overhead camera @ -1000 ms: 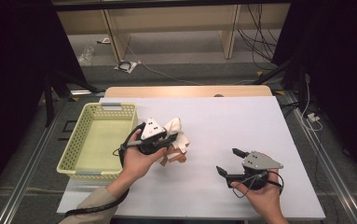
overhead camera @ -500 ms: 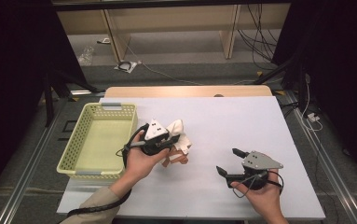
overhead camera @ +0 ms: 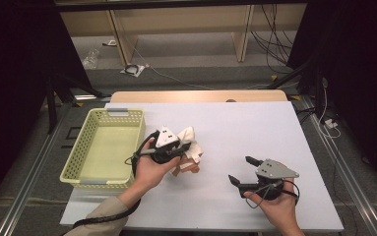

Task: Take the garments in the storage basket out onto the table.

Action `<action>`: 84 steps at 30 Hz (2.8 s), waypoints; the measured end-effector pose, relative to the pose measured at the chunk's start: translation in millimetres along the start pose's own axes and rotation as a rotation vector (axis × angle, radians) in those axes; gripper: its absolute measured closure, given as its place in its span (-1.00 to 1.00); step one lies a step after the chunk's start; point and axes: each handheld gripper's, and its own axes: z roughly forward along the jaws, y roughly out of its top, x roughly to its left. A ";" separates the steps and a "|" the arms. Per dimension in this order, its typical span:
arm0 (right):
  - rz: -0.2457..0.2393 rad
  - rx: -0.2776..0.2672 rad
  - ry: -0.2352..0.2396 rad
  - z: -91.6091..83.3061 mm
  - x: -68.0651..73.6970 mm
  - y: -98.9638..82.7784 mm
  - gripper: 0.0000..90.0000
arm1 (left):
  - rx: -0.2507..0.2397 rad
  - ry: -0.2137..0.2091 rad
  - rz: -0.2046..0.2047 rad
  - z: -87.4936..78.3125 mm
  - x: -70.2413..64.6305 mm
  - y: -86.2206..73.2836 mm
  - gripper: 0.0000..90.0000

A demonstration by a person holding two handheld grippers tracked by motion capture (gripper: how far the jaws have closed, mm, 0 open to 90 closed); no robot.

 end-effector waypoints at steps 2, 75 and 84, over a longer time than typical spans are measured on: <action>0.000 0.001 0.000 0.0 -0.1 -0.1 -0.63 | 0.003 -0.001 0.001 0.8 -0.5 -0.5 0.67; -0.001 0.004 -0.001 0.5 -0.3 -0.6 -0.64 | 0.114 -0.037 0.035 36.8 -16.0 -25.2 0.61; -0.001 0.008 -0.001 0.6 -0.4 -0.5 -0.64 | 0.125 -0.037 0.031 39.9 -15.8 -28.1 0.60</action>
